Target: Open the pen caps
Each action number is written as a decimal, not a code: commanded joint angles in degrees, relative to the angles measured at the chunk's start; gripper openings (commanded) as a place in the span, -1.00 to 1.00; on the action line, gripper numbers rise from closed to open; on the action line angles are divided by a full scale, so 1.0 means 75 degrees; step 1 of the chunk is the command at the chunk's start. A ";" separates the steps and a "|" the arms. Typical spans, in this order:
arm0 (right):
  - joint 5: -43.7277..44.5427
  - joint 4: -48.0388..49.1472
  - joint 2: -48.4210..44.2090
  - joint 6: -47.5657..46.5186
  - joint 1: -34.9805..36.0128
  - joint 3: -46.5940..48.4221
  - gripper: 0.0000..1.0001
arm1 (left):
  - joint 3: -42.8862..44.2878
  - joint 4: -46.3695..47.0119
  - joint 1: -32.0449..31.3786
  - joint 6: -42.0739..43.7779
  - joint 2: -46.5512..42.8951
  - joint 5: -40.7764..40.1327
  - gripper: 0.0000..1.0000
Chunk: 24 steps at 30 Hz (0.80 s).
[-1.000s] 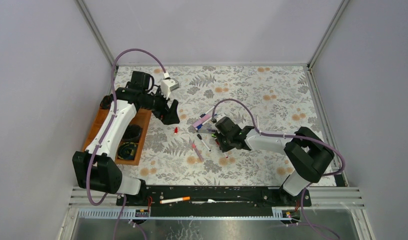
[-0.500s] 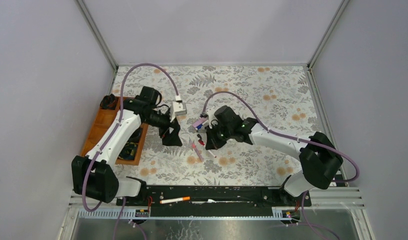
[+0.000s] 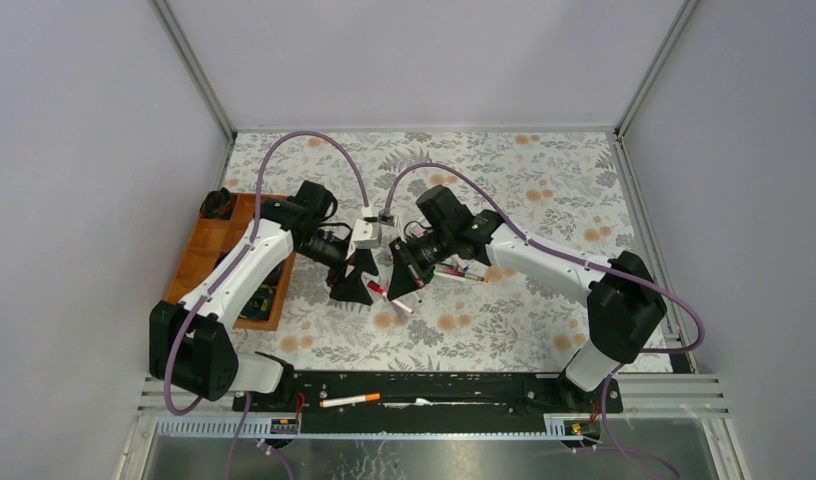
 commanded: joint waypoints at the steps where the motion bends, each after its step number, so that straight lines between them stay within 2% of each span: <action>1: -0.0739 -0.0498 0.0200 -0.0241 -0.0049 0.0551 -1.00 | 0.0113 -0.0280 -0.0144 0.0394 0.0195 0.0452 0.54; 8: -0.0832 -0.0298 0.0155 -0.0104 -0.0140 0.0674 -1.00 | 0.0104 -0.0352 -0.0388 0.0414 0.0291 0.0342 0.09; 11: -0.0893 -0.0237 0.0178 -0.0037 -0.0146 0.0678 -1.00 | 0.0060 -0.0183 -0.0418 0.0207 0.0254 0.0367 -0.32; 13: -0.0951 -0.0019 0.0170 0.0110 -0.0145 0.0583 -1.00 | -0.0001 0.0122 -0.0412 -0.0041 0.0132 0.0374 -0.78; 14: -0.0939 0.0070 0.0150 0.0190 -0.0140 0.0508 -1.00 | -0.0025 0.0299 -0.0417 -0.0206 0.0047 0.0341 -0.93; 15: -0.0933 0.0177 0.0144 0.0288 -0.0154 0.0443 -0.96 | -0.0049 0.0456 -0.0408 -0.0317 -0.0053 0.0308 -1.00; 18: -0.1046 0.0596 0.0154 0.0726 -0.0169 0.0153 -0.35 | -0.0054 0.0677 -0.0418 -0.0470 -0.0331 0.0239 -1.00; 19: -0.1147 0.0764 0.0170 0.0874 -0.0163 0.0070 -0.26 | -0.0029 0.0689 -0.0416 -0.0485 -0.0382 0.0207 -1.00; 22: -0.1479 0.0980 0.0251 0.1094 -0.0166 -0.0028 -0.20 | 0.0028 0.0691 -0.0417 -0.0500 -0.0456 0.0105 -1.00; 24: -0.1660 0.1139 0.0293 0.1243 -0.0175 -0.0068 -0.28 | 0.0005 0.0691 -0.0416 -0.0497 -0.0514 0.0096 -1.00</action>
